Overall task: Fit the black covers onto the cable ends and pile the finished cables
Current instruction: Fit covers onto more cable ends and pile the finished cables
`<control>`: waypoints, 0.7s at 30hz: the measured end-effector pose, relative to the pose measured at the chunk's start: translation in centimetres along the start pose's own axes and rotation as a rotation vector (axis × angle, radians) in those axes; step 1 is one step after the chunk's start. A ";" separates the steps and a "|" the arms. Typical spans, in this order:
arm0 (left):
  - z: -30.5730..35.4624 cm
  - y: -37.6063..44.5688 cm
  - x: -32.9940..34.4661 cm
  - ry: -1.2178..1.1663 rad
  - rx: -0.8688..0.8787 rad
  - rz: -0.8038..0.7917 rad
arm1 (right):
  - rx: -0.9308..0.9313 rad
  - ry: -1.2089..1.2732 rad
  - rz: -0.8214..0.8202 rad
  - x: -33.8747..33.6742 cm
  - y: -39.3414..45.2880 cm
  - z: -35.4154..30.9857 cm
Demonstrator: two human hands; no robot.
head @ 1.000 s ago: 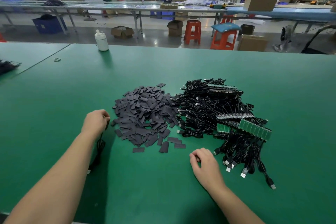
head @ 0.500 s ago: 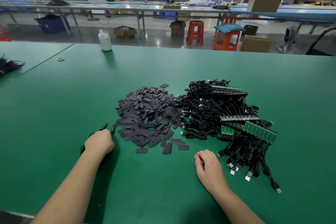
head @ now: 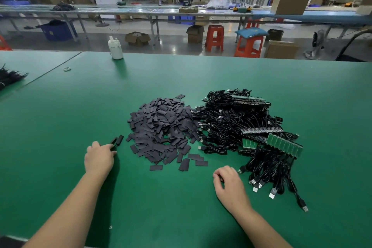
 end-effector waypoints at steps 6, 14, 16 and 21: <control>0.5 0.6 -0.7 0.116 -0.053 0.058 | 0.003 0.012 -0.001 -0.1 0.0 -0.1; 14.0 -3.7 -4.0 -0.205 0.308 0.215 | 0.041 0.025 -0.035 -0.6 0.0 -0.7; 18.7 -6.3 -4.5 -0.276 0.526 0.201 | 0.049 0.031 -0.044 -0.9 0.2 -1.0; 27.4 -13.1 -4.4 -0.187 0.988 0.128 | 0.132 0.068 -0.086 -3.8 1.4 -2.3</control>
Point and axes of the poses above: each hand's wrist, its own y-axis towards the middle knuckle, its own x-axis out of the palm, z = x × y, the point moved 2 cm from there along y, towards the middle knuckle, and after that the axes turned 10 degrees about y, right-handed, at the moved point
